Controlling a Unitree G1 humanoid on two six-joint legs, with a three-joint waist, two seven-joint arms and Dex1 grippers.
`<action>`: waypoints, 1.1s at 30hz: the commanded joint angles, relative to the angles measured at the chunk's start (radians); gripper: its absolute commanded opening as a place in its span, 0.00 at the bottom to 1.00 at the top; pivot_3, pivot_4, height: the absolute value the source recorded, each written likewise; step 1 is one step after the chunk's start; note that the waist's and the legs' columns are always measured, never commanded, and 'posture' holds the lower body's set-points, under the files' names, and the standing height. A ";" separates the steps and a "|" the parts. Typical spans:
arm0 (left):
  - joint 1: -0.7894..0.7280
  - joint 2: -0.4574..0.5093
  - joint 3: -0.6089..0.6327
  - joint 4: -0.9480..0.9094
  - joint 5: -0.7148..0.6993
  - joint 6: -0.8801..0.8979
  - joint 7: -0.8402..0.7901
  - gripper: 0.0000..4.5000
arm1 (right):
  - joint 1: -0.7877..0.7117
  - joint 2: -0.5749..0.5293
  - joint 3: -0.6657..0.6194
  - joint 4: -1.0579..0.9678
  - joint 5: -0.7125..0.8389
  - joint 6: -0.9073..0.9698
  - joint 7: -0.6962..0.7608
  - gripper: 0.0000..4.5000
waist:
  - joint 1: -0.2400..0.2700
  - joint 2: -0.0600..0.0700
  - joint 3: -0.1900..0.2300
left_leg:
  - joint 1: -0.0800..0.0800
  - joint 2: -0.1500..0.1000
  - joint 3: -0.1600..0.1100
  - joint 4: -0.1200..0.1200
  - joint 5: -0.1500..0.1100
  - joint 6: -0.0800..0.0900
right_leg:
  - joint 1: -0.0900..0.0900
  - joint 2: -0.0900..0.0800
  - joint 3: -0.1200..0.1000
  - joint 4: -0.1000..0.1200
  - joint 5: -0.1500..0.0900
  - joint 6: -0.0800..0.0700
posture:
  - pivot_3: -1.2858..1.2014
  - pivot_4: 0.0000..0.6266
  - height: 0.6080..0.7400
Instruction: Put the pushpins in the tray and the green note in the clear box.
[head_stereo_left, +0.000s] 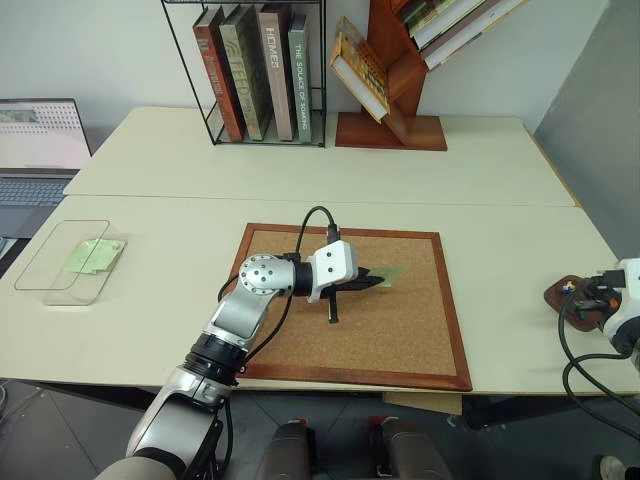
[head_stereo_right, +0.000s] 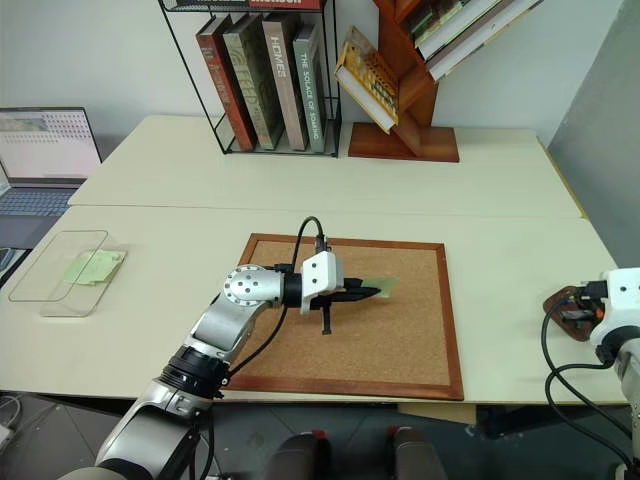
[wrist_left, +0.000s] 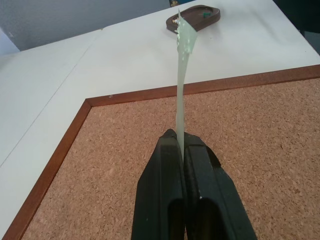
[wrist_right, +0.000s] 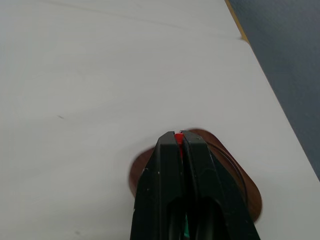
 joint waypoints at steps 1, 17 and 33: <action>-0.006 -0.004 0.002 -0.045 0.000 0.000 0.017 0.00 | -0.008 0.001 0.018 0.044 -0.045 -0.043 -0.023 0.00 | 0.000 0.000 0.000 | 0.000 0.000 0.000 0.000 0.000 0.000 | 0.000 0.000 0.000 0.000 0.000 0.000 | 0.52 0.24 1.00; 0.011 0.018 0.004 -0.066 -0.001 0.004 0.024 0.00 | -0.039 0.025 0.006 0.081 -0.035 -0.019 -0.033 0.65 | 0.001 0.000 0.000 | 0.000 0.000 0.000 0.000 0.000 0.000 | 0.000 0.000 0.000 -0.001 0.000 0.000 | 0.52 0.24 1.00; 0.006 0.012 0.003 -0.058 0.001 0.003 0.031 0.00 | -0.072 0.048 -0.031 0.085 0.019 0.018 -0.045 1.00 | 0.001 0.000 0.000 | 0.000 0.000 0.000 0.000 0.000 0.000 | 0.000 0.000 0.000 -0.001 0.000 0.000 | 0.52 0.24 1.00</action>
